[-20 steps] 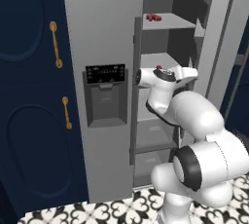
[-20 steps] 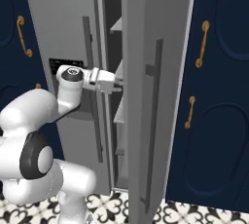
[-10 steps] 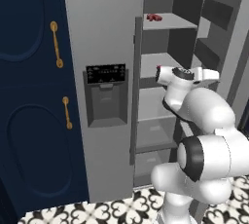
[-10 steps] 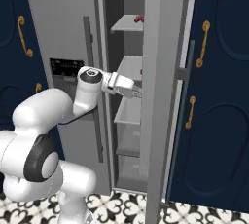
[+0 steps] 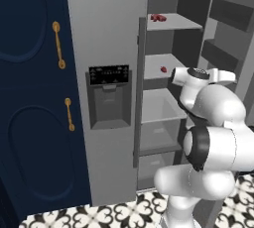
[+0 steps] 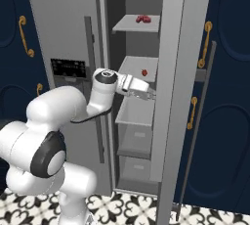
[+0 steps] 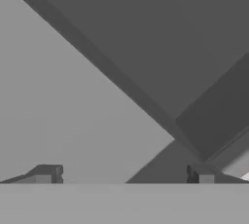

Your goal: Take the strawberry from the fridge and place it on top of the pancake, located on the dining counter.

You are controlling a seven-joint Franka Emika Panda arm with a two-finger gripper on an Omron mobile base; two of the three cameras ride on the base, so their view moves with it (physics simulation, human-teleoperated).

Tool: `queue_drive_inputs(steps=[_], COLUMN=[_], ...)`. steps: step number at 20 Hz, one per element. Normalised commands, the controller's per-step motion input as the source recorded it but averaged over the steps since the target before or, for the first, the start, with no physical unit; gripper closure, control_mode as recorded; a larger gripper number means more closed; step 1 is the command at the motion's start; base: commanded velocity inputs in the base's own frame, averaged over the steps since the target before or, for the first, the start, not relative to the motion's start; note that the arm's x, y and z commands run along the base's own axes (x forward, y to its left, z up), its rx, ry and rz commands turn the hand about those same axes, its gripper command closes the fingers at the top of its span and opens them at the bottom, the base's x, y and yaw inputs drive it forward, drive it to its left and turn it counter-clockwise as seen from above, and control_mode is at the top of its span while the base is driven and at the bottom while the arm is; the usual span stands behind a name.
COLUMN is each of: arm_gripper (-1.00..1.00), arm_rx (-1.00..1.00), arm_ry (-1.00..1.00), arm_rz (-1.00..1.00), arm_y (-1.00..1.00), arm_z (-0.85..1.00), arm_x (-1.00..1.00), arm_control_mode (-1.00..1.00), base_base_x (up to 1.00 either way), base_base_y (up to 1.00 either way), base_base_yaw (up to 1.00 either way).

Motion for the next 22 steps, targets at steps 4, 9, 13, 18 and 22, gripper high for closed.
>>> queue_drive_inputs(steps=[4, 9, 13, 18, 22], arm_gripper=[-1.0, -1.0, -1.0, -1.0, -1.0], arm_rx=[0.0, 0.0, 0.0, 0.02, 0.16], arm_ry=[-0.02, -0.09, -0.06, -0.03, 0.0], arm_rz=[0.0, 0.0, 0.0, 0.06, 0.31], arm_y=[-0.46, 0.17, 0.49, 0.64, 0.48], arm_z=[0.0, 0.05, 0.01, 0.0, -0.11], arm_x=[-0.01, -0.34, -0.31, -0.17, -0.23], arm_control_mode=[-1.0, -1.0, -1.0, -1.0, -1.0], base_base_x=[0.0, 0.0, 0.0, 0.0, 0.0], base_base_y=[0.0, 0.0, 0.0, 0.0, 0.0], base_base_yaw=[0.0, 0.0, 0.0, 0.0, 0.0])
